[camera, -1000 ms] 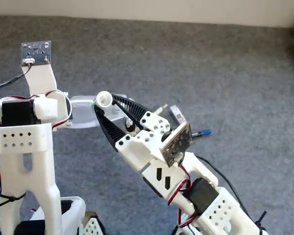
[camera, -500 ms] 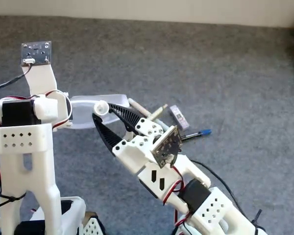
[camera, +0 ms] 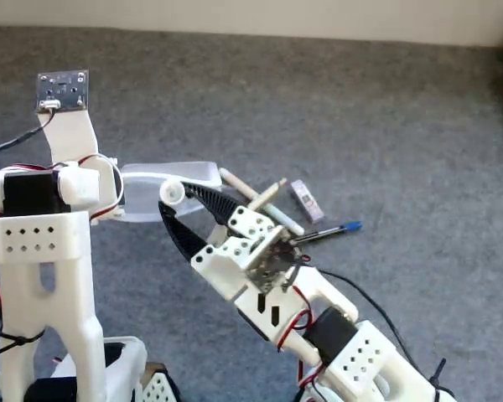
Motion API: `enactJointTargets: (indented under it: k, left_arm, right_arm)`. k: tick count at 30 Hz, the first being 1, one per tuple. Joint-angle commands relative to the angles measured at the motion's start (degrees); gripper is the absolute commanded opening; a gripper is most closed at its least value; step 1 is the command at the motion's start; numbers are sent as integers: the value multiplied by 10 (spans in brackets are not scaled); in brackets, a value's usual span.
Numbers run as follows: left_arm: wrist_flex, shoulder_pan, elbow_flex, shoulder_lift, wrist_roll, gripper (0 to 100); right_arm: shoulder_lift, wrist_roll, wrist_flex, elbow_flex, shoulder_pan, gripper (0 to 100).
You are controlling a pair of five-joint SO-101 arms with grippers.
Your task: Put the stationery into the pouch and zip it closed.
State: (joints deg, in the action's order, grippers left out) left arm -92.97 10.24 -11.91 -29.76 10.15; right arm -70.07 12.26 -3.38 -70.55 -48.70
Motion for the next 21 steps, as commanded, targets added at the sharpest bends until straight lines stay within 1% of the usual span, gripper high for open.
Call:
enactJointTargets:
  k: [1,6,13,18,21]
  left_arm:
    - [-2,-8,2,-3,5,7]
    - [-2,-8,2,-1,5,7]
    - [-2,-8,2,0,5,7]
    - [-2,-8,2,0,5,7]
    - [-2,-8,2,0,5,7]
  right_arm:
    - [-4,34,10,-8,-15,5]
    - [-4,66,9,-26,-36,5]
    - [-4,67,8,-26,-34,10]
    - [-7,64,-73,-19,-34,10]
    - [-7,64,-96,0,-34,11]
